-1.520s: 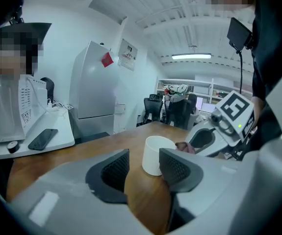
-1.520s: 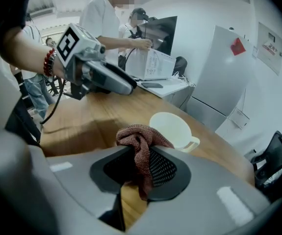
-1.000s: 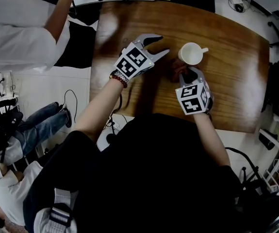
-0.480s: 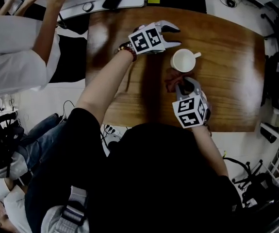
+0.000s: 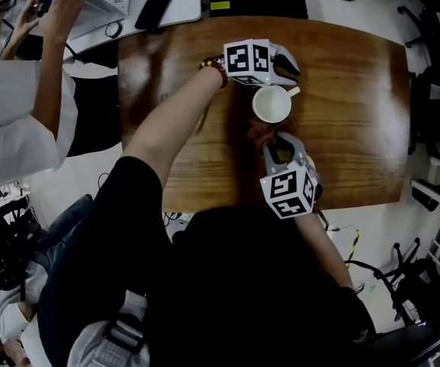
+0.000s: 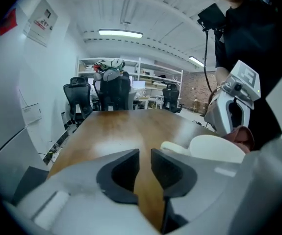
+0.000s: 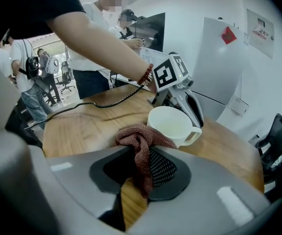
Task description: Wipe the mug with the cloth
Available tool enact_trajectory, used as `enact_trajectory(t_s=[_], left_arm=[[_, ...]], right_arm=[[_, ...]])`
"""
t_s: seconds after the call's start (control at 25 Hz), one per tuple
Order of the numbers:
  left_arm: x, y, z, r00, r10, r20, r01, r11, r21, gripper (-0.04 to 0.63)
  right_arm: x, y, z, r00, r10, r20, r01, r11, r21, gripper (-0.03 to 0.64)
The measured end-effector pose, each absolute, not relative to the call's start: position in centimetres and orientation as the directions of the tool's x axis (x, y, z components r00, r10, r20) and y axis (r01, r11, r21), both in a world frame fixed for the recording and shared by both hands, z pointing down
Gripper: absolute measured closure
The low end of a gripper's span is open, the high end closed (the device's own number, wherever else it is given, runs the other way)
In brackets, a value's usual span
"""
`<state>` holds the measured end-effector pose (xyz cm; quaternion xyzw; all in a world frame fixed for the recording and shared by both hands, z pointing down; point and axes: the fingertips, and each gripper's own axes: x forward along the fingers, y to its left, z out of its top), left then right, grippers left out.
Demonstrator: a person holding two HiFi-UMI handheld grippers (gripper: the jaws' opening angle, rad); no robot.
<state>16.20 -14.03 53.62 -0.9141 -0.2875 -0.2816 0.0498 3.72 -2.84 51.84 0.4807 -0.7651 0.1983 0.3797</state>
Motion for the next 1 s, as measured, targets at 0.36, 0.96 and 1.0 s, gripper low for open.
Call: enact_trajectory(t_s=[0.36, 0.96, 1.0], left_arm=[[15.5, -13.4, 55.3, 0.574, 0.546, 0.610, 0.639, -0.765, 0.084, 0.528], [13.2, -13.9, 54.2, 0.769, 0.437, 0.467, 0.415, -0.896, 0.154, 0.592], [13.0, -13.8, 54.1, 0.778, 0.424, 0.463, 0.401, -0.903, 0.152, 0.592]], right_arm=[[4.1, -3.0, 51.4, -0.260, -0.601, 0.756, -0.900, 0.434, 0.036, 0.534], [6.3, -3.6, 51.3, -0.191, -0.619, 0.762, -0.917, 0.390, 0.087, 0.534], [6.6, -3.5, 51.3, -0.188, -0.621, 0.761, -0.917, 0.389, 0.091, 0.534]])
